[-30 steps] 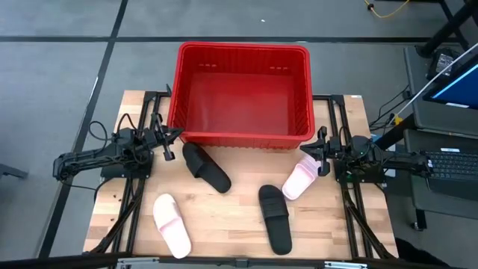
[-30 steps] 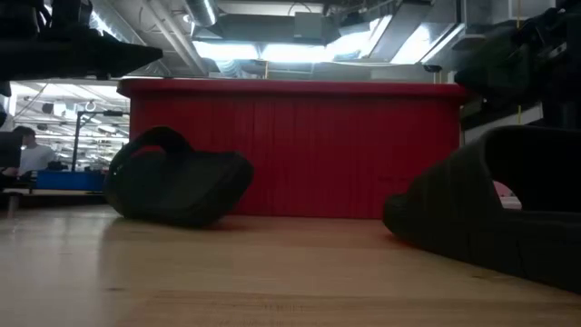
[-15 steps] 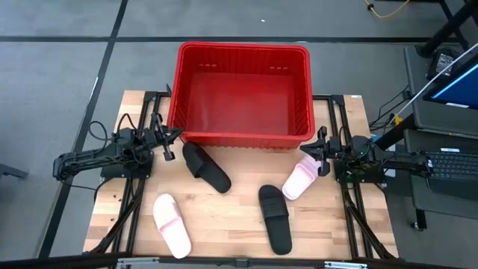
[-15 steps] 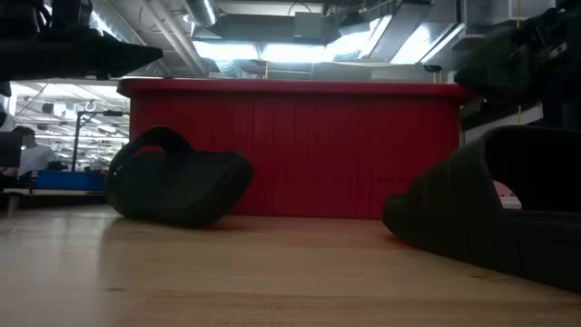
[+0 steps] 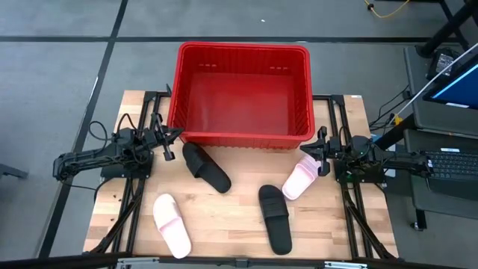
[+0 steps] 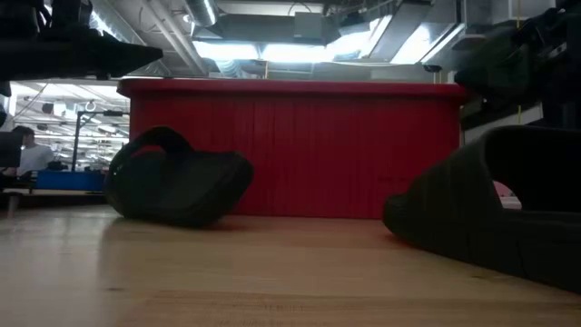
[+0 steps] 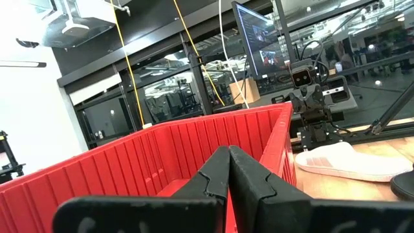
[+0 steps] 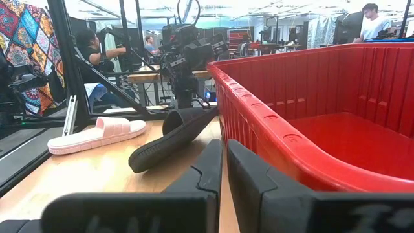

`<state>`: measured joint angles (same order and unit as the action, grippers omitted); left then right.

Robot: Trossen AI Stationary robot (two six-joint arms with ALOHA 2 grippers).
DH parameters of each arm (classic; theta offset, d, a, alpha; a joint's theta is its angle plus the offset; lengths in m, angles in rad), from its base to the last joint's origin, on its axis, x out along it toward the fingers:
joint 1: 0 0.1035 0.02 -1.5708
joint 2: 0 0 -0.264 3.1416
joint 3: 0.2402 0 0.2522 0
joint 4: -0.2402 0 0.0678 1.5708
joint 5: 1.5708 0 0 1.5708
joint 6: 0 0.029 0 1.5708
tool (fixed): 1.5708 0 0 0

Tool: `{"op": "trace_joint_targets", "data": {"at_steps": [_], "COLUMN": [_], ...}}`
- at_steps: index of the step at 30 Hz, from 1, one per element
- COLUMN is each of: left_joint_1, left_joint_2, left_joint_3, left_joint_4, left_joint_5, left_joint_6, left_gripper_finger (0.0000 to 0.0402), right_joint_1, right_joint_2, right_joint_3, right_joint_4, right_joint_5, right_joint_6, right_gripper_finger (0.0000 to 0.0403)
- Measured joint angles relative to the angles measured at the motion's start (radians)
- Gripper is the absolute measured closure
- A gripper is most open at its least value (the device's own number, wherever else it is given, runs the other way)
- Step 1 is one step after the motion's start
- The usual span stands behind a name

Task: Pick and place slides into bin

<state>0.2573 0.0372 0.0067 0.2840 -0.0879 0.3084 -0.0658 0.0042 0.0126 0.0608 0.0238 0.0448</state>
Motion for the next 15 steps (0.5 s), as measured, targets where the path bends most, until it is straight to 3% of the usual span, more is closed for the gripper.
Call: {"op": "trace_joint_targets", "data": {"at_steps": [15], "left_joint_1": [0.000], "left_joint_2": [0.000], "left_joint_3": [0.000], "left_joint_4": [0.000], "left_joint_5": [0.000], "left_joint_6": [0.000], "left_gripper_finger": [0.0396], "right_joint_1": [0.000], "right_joint_2": [0.000], "right_joint_3": [0.000], "right_joint_4": [0.000], "right_joint_5": [0.000], "right_joint_6": [0.000], "right_gripper_finger": [0.0375]}}
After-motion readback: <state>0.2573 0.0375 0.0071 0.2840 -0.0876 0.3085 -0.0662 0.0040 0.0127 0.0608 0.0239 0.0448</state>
